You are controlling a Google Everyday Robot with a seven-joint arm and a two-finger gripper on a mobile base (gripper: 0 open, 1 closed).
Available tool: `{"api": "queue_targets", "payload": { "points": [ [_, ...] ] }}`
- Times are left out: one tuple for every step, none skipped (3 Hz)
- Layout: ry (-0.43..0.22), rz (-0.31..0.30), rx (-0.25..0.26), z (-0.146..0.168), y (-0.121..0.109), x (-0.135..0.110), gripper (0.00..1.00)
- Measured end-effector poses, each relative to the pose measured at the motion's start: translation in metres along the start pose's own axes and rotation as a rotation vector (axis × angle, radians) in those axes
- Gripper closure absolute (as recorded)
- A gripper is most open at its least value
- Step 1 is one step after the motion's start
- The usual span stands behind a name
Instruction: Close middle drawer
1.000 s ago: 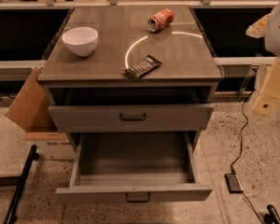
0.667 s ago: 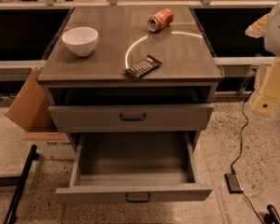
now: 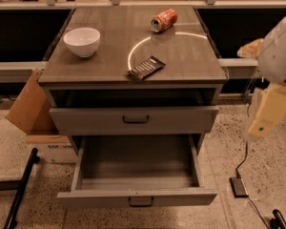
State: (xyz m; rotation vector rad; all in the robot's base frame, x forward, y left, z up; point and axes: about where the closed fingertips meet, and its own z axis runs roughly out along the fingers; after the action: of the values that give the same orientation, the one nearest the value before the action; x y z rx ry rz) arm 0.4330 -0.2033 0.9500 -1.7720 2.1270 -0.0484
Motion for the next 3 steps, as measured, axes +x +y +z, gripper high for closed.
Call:
{"api": "queue_targets", "payload": {
  "points": [
    [-0.054,-0.049,-0.13,0.079,0.042,0.008,0.0],
    [-0.054,-0.049,-0.127,0.077,0.041,0.008,0.0],
    [-0.07,-0.059,-0.147,0.094,0.048,0.013,0.0]
  ]
}}
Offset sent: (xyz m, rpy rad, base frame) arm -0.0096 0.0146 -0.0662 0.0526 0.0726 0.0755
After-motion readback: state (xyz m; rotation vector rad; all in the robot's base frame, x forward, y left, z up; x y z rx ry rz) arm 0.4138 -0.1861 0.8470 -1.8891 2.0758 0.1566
